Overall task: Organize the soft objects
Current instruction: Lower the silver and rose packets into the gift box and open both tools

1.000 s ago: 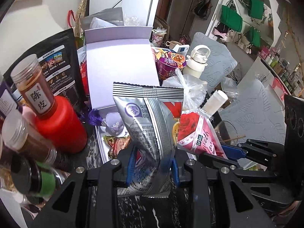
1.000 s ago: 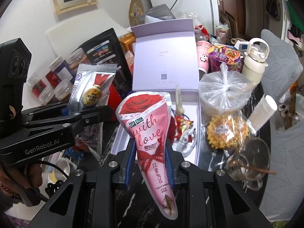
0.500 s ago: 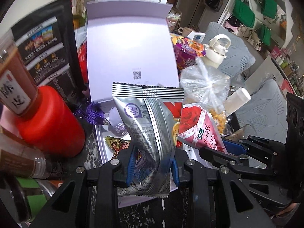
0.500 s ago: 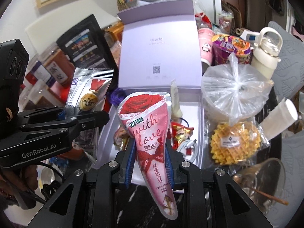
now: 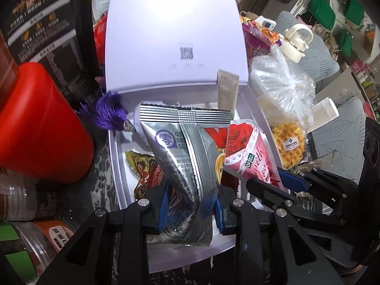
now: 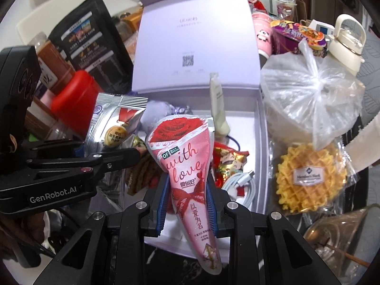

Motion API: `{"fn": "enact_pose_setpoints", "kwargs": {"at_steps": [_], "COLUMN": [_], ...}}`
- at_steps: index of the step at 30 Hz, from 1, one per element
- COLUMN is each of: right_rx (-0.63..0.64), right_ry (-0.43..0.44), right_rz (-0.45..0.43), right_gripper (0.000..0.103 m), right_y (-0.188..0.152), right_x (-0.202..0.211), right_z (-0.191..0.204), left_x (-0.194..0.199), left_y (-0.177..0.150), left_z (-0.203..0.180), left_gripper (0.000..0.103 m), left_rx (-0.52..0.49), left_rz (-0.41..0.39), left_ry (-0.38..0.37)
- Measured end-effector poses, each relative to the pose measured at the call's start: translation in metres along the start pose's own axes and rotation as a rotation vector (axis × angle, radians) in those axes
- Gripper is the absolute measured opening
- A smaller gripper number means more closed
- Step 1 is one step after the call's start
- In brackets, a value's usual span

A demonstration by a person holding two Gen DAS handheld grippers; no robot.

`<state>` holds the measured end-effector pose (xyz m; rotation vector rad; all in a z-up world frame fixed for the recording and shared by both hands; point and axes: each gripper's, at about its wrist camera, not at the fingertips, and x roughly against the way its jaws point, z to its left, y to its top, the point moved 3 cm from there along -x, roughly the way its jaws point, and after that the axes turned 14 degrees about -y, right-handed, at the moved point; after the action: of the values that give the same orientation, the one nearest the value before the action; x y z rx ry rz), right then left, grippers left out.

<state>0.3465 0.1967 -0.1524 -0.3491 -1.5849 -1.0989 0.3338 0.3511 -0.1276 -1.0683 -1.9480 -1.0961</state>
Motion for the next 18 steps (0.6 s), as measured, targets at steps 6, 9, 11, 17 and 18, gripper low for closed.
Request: {"fn": "enact_pose_setpoints", "kwargs": {"at_steps": [6, 9, 11, 17, 18], "right_rx": [0.019, 0.021, 0.017, 0.016, 0.018], "right_ry": [-0.008, -0.012, -0.014, -0.024, -0.026], "right_rz": [0.008, 0.016, 0.024, 0.043, 0.045], "right_gripper": [0.028, 0.029, 0.031, 0.037, 0.037], "right_y": [-0.008, -0.008, -0.009, -0.011, -0.011], "right_x": [-0.015, -0.022, -0.026, -0.029, -0.029], "right_z": [0.009, 0.010, 0.010, 0.010, 0.010], "left_x": [-0.017, -0.025, -0.029, -0.035, -0.036], "left_y": [-0.009, -0.013, -0.014, -0.015, -0.015], "left_z": [0.004, 0.004, 0.005, 0.004, 0.004], "left_gripper": [0.031, 0.031, 0.031, 0.031, 0.031], "left_rx": [0.011, 0.014, 0.024, 0.013, 0.011], "left_rz": [0.038, 0.057, 0.066, 0.073, 0.077], "left_ry": [-0.005, -0.003, -0.009, 0.018, 0.023]}}
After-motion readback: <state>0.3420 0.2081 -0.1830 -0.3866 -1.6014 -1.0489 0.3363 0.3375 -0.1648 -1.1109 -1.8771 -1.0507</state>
